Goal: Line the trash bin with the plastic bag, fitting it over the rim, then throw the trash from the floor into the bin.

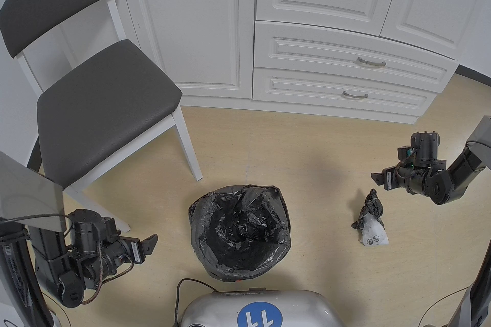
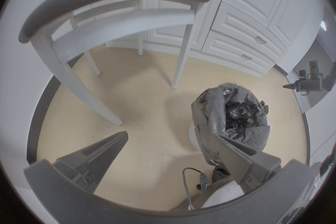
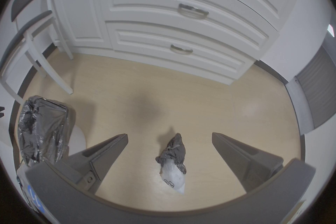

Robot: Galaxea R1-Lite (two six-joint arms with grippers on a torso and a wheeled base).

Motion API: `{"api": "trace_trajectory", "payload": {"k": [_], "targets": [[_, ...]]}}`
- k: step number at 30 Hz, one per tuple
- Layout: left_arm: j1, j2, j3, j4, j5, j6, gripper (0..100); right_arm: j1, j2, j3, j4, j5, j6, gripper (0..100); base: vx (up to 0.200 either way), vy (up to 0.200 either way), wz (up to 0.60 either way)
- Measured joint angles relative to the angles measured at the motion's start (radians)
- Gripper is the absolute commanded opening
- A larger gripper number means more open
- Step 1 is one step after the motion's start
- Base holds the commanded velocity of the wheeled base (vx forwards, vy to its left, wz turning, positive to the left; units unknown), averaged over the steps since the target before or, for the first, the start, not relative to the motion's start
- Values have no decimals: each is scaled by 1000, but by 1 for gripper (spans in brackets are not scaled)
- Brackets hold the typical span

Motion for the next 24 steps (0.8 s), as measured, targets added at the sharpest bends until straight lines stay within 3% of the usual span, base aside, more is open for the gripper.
{"api": "trace_trajectory", "payload": {"k": [4, 12, 24], "targets": [[-13, -101, 28, 13, 33, -51, 100, -17, -8, -34, 17, 79, -2, 100, 0, 0, 0], [-27, -297, 37, 143, 80, -135, 100, -67, 97, -153, 61, 127, 58, 100, 0, 0, 0], [-42, -470, 37, 209, 87, -109, 100, -104, 286, -459, 455, 219, 232, 100, 0, 0, 0]]}}
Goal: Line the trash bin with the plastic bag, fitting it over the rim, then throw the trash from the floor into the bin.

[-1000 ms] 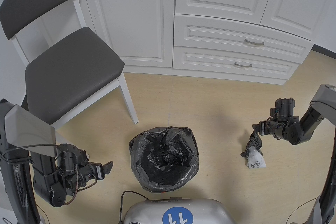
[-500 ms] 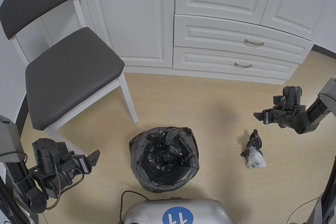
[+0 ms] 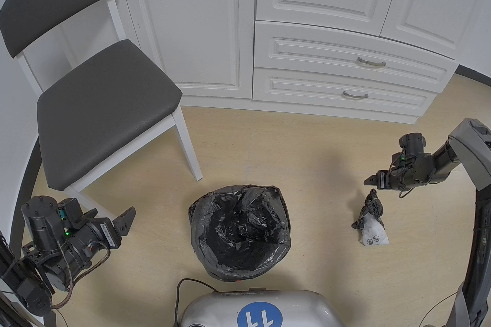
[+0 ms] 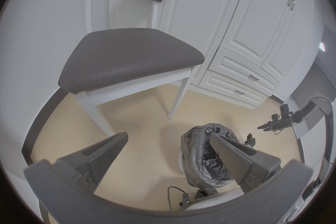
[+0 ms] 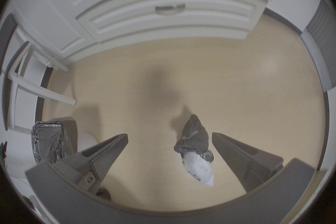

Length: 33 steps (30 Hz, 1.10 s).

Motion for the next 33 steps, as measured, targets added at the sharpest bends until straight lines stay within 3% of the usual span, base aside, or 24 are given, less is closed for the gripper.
{"api": "trace_trajectory", "payload": {"k": [13, 33], "targets": [[-12, -17, 0, -5, -3, 52, 100, -21, 227, -277, 218, 61, 22, 100, 0, 0, 0], [-40, -17, 0, -8, 0, 76, 100, -20, 513, -668, 445, 16, -25, 100, 0, 0, 0]]}}
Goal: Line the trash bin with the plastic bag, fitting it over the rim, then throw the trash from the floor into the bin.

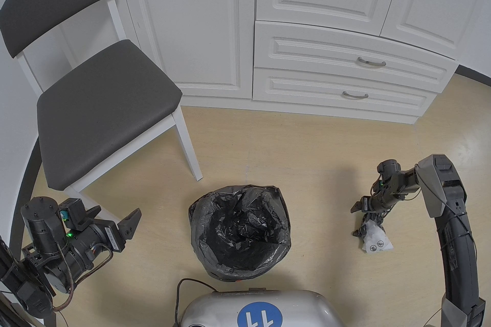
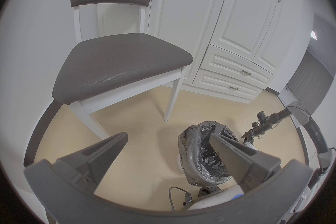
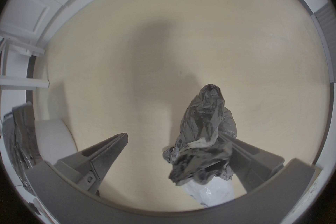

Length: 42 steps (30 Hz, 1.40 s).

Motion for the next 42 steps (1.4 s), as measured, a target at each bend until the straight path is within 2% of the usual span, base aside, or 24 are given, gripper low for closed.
{"api": "trace_trajectory", "payload": {"k": [13, 14, 32, 37, 42], "targets": [[-5, 4, 0, 0, 1, 1, 100, 0, 41, -11, 8, -5, -1, 100, 0, 0, 0], [-5, 4, 0, 0, 1, 1, 100, 0, 42, -11, 8, -5, -1, 0, 0, 0, 0], [-6, 10, 0, 1, 2, 1, 100, -2, 44, -11, 8, -9, -1, 0, 0, 0, 0], [-5, 6, 0, 3, 2, 1, 100, -2, 24, -5, -1, -41, -1, 0, 0, 0, 0], [-5, 4, 0, 3, 2, 1, 100, 0, -25, 51, -12, -43, -1, 0, 0, 0, 0]]}}
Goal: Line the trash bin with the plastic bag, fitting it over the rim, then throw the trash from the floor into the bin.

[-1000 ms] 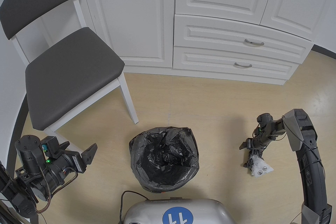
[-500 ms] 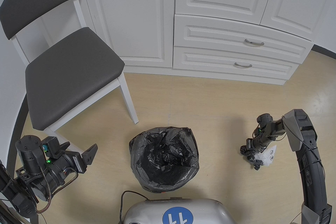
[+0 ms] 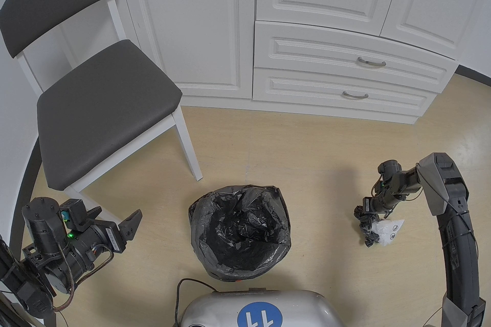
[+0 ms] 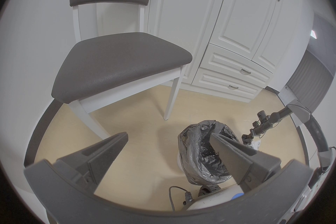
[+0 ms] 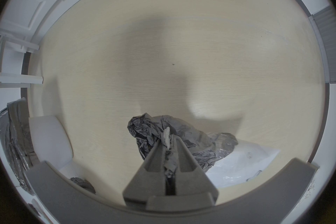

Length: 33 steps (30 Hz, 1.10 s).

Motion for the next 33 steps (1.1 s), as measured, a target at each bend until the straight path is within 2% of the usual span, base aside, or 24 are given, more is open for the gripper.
{"api": "trace_trajectory", "payload": {"k": [9, 17, 26, 33], "targets": [[1, -1, 0, -1, 0, 1, 100, 3, -99, 96, -17, 7, 1, 0, 0, 0, 0], [1, -7, 0, -3, 0, 4, 100, 7, -204, 176, -25, 52, -1, 0, 0, 0, 0], [0, -16, 0, -3, 0, 12, 100, 34, -449, 382, -132, 120, -6, 0, 0, 0, 0], [0, -39, 0, 1, 0, 27, 100, 100, -691, 575, -230, 149, -5, 0, 0, 0, 0]]}}
